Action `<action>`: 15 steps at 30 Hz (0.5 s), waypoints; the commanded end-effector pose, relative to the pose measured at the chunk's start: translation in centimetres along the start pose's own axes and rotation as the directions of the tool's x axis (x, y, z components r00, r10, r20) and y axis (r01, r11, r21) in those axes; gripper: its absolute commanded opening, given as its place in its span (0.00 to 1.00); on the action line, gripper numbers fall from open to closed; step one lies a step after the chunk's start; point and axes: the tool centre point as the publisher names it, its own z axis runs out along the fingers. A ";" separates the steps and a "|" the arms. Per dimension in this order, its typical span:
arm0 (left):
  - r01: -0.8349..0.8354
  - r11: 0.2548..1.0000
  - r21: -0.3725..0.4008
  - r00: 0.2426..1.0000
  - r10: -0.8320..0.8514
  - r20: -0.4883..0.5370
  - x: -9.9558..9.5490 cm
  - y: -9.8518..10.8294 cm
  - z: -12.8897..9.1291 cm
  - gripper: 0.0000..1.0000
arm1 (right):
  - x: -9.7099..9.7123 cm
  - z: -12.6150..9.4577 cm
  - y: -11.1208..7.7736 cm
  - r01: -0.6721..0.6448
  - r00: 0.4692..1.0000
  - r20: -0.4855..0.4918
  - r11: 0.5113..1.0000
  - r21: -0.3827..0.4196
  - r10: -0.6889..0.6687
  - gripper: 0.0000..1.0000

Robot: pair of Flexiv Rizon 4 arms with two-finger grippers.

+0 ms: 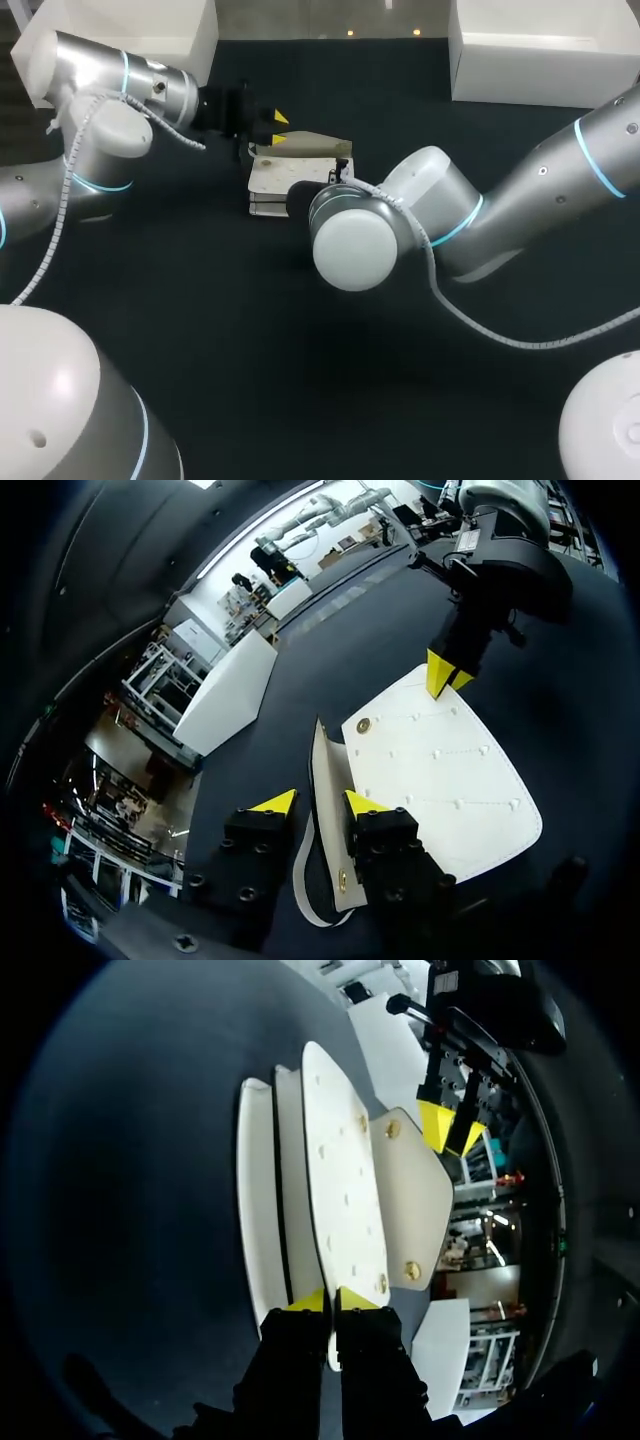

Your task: Pick up the bag, open it, inspect its contents, close it, and place it on the opposite side

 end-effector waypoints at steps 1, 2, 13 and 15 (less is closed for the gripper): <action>0.006 1.000 -0.002 0.999 -0.006 -0.043 -0.4 0.4 0.7 0.30 | 0.4 0.1 -0.3 0.003 0.992 0.126 0.998 -0.068 0.005 0.00; 0.007 1.000 -0.006 0.999 -0.007 -0.045 -0.3 0.5 0.8 0.29 | 0.4 0.1 -0.3 0.003 0.992 0.126 0.998 -0.068 0.005 0.00; 0.018 1.000 -0.017 0.997 -0.019 -0.076 -0.1 1.0 1.5 0.10 | 0.4 0.1 -0.3 0.003 0.992 0.126 0.998 -0.068 0.005 0.00; 0.021 1.000 -0.020 0.997 -0.023 -0.077 -0.1 1.1 1.5 0.12 | 0.4 0.1 -0.3 0.003 0.992 0.126 0.998 -0.068 0.005 0.00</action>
